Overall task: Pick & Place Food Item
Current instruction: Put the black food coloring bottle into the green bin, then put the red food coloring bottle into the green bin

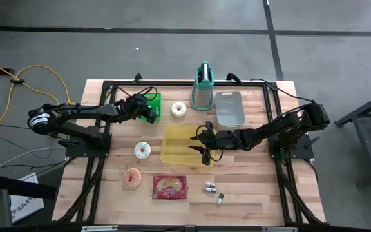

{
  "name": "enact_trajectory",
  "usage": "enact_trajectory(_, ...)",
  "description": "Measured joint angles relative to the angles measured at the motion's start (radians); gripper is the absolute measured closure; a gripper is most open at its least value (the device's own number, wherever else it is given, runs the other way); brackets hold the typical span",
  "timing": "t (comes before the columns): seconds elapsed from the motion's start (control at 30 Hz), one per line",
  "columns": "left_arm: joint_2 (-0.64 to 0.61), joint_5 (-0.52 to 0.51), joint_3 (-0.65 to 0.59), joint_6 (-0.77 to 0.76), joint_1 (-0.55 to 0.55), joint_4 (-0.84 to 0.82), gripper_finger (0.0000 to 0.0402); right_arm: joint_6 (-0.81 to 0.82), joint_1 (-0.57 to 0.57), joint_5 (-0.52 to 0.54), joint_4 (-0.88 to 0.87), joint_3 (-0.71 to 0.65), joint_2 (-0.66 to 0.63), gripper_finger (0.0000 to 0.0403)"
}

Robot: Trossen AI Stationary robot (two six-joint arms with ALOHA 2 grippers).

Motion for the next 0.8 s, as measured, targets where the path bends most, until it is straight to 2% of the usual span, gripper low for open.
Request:
enact_trajectory(0.2,0.004,0.054,0.000,-0.013,0.000,-0.005,0.0329,0.018,0.000,-0.001,0.000,0.000,0.000,0.0250)
enact_trajectory(0.47,0.004,0.056,0.000,-0.030,0.000,-0.029,0.0301,0.018,0.000,-0.003,0.000,0.000,0.000,0.0250)
enact_trajectory(0.8,0.004,0.055,0.000,-0.037,0.000,-0.024,0.0297,0.018,0.000,-0.003,-0.001,0.000,0.000,0.0250)
